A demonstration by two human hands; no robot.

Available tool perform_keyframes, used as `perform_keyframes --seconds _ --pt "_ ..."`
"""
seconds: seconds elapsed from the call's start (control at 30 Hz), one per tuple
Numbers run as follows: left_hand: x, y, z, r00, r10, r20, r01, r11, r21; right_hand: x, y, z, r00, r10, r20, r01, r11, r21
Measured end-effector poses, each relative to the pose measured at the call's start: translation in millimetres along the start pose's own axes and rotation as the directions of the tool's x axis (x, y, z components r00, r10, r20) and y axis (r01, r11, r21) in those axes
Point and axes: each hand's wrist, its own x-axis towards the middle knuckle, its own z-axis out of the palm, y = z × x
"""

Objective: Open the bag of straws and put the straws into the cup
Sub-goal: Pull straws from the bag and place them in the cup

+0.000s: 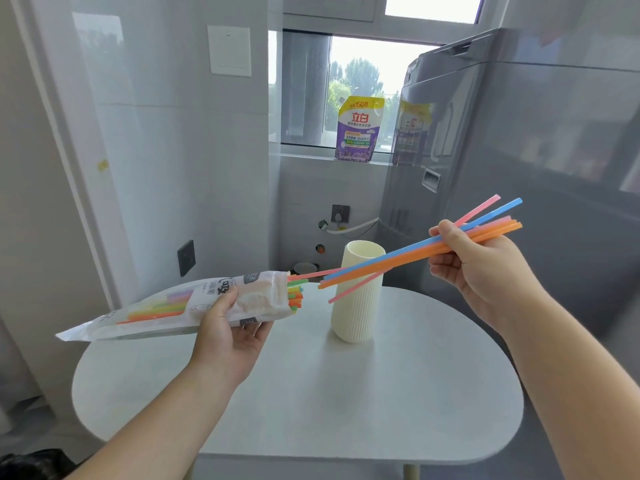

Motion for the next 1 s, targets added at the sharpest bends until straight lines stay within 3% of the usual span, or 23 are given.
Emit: perform_keyframes --seconds 0.5,1.0 --pt "0.1 -23.8 7.8 1.000 -0.026 0.014 0.026 1.000 -0.002 7.0 -30.6 -38.6 0.991 -0.074 -0.116 0.085 0.992 0.092" --pt "-7.6 -44.1 15.7 0.996 -0.069 0.058 0.066 0.997 0.040 21.6 -60.4 -29.1 0.927 -0.261 -0.270 0.232 0.963 -0.133"
